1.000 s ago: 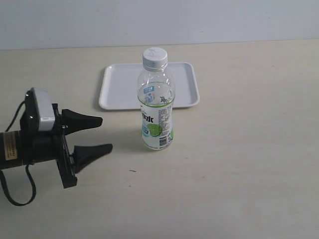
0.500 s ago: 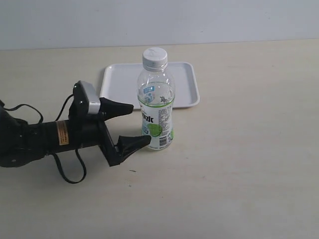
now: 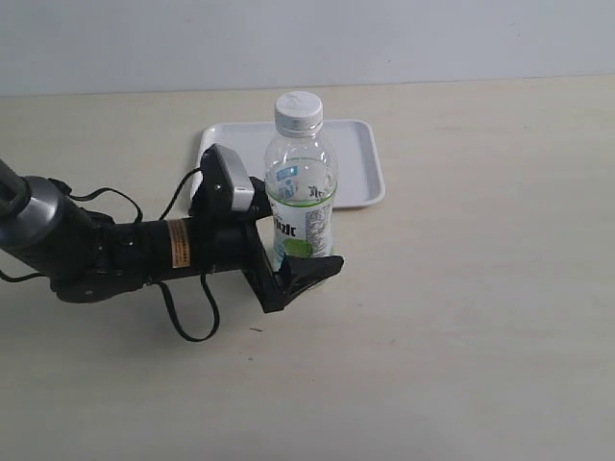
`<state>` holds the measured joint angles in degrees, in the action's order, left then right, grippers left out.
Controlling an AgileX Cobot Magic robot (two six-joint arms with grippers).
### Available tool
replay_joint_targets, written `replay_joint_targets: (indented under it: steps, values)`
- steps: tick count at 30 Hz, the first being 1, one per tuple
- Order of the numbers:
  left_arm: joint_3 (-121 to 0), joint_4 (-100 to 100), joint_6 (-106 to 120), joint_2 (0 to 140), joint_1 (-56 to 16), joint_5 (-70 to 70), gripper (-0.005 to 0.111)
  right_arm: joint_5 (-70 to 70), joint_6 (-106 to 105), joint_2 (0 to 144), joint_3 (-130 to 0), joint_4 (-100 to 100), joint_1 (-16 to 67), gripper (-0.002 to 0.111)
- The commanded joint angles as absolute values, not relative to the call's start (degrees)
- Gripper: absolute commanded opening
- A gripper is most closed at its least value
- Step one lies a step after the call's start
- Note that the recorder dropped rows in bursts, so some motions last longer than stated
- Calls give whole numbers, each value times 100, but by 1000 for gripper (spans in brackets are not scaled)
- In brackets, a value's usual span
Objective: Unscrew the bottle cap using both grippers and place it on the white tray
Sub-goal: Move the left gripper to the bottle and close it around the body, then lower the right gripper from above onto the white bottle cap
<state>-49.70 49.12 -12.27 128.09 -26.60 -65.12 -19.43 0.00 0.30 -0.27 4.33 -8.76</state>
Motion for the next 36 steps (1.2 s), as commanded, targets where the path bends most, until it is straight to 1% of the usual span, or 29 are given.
replay_joint_targets:
  steps: [1,5,7,8,9,10,14,15,20,22,25,27,29,31,36]
  values:
    - [-5104,4720,-1274,12798,-2879,-6449,93,-1913,31,0,0,443,-903,0]
    - [-5144,4587,-1290,12798,-2934,-6392,92,-1913,31,0,0,443,-903,0]
    - [-5144,4573,-1290,12798,-2934,-6379,83,-1913,31,0,0,443,-903,0]
    - [-5144,4565,-1290,12798,-2934,-6370,77,-1913,31,0,0,443,-903,0]
    - [-5144,4565,-1290,12798,-2934,-6370,64,-1913,31,0,0,443,-903,0]
    - [-5144,4565,-1290,12798,-2934,-6370,55,-1913,31,0,0,443,-903,0]
    - [-5144,4565,-1280,12798,-2934,-6370,6,-1913,31,0,0,443,-903,0]
    - [-5144,4565,-1189,12798,-2934,-6370,1,-1913,31,0,0,443,-903,0]
    - [-5144,4580,-1218,12686,-2921,-6319,1,-1913,31,0,0,443,-903,0]
    - [-5144,4656,-1498,12524,-2921,-6010,1,-1913,31,0,0,443,-903,0]
    - [-5144,4944,-1651,12223,-2921,-5136,1,-1900,0,0,0,516,-903,0]
    - [-5144,5143,-1873,12045,-2921,-4834,1,-1671,0,0,0,796,-903,0]
    - [-5144,5382,-1946,11994,-2921,-4740,1,-1008,56,0,0,190,-903,0]
    - [-5144,5472,-1973,11994,-2921,-4594,1,-591,317,0,0,-1100,-903,0]
    - [-5144,5472,-1998,11994,-2921,-4545,1,-588,317,0,0,-1342,-903,0]
